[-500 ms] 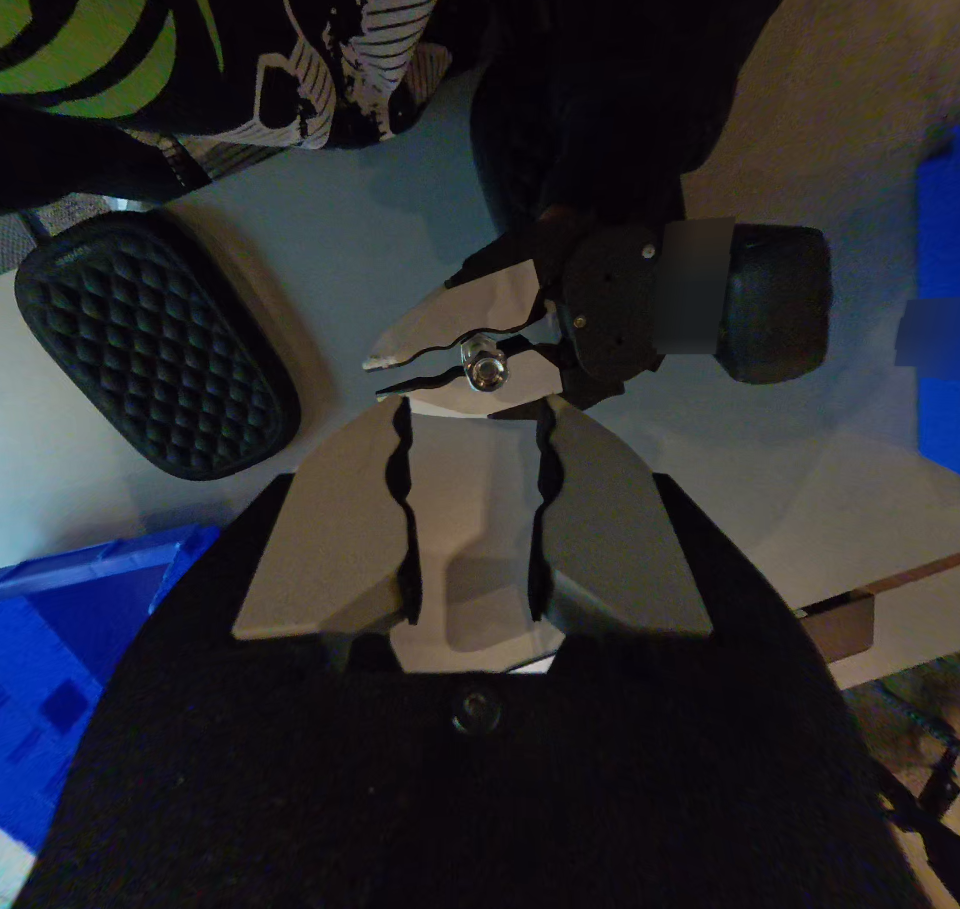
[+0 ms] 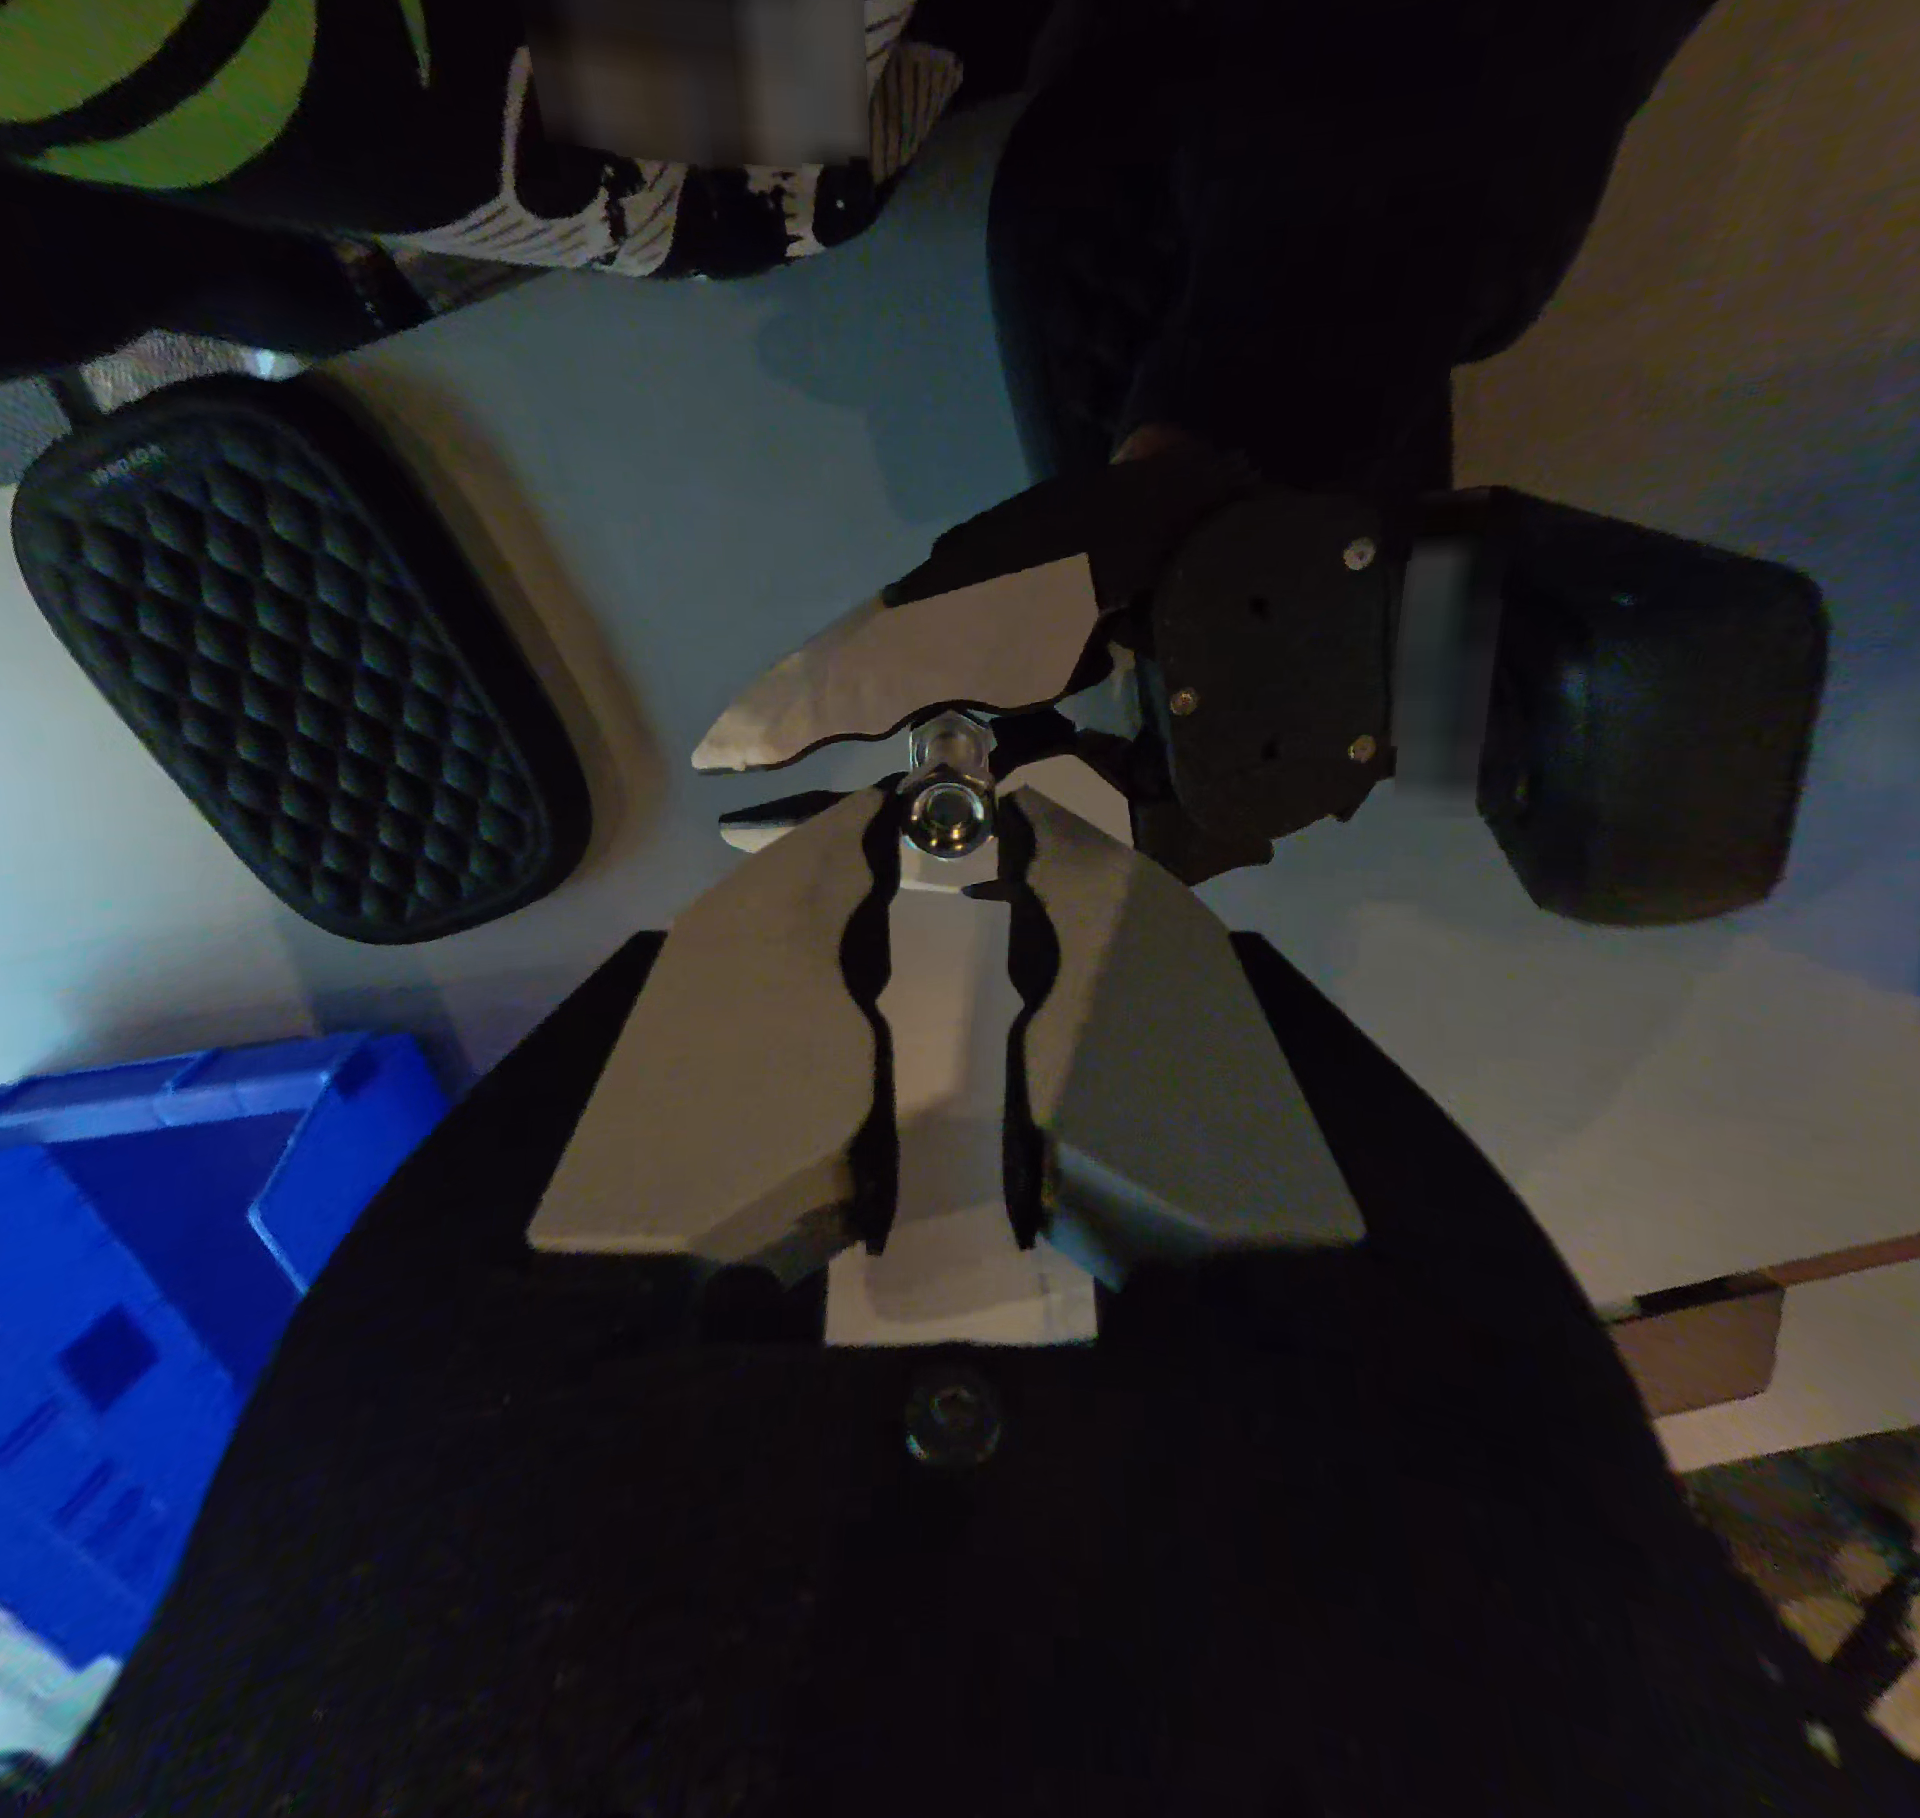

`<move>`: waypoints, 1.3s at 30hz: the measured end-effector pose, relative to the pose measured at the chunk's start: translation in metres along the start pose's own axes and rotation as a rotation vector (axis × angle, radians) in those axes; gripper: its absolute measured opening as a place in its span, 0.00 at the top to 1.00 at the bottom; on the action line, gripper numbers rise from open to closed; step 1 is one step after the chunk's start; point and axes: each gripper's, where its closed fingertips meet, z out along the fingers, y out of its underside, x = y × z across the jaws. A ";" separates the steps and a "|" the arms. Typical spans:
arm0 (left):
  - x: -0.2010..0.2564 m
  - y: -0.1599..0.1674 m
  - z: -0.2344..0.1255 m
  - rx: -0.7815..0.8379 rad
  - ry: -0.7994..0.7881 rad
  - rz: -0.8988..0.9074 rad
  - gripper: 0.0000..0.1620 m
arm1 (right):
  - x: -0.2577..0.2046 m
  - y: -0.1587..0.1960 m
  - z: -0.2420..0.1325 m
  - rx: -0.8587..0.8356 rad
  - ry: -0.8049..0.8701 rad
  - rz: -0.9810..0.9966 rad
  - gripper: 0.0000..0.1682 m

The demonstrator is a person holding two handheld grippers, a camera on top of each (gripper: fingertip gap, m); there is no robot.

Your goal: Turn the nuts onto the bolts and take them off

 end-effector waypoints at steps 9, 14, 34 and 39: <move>-0.004 0.001 -0.001 -0.006 -0.041 0.007 0.93 | 0.000 0.002 0.000 -0.044 0.091 0.598 0.90; -0.004 0.002 0.000 -0.013 -0.042 0.002 0.93 | -0.002 0.003 0.001 0.012 0.092 0.958 0.90; -0.002 0.000 -0.001 0.003 -0.010 -0.008 0.93 | 0.000 0.000 0.002 -0.031 0.025 -0.025 0.89; -0.005 -0.002 -0.003 0.014 -0.032 -0.011 0.93 | 0.004 0.002 0.001 -0.034 0.089 0.130 0.90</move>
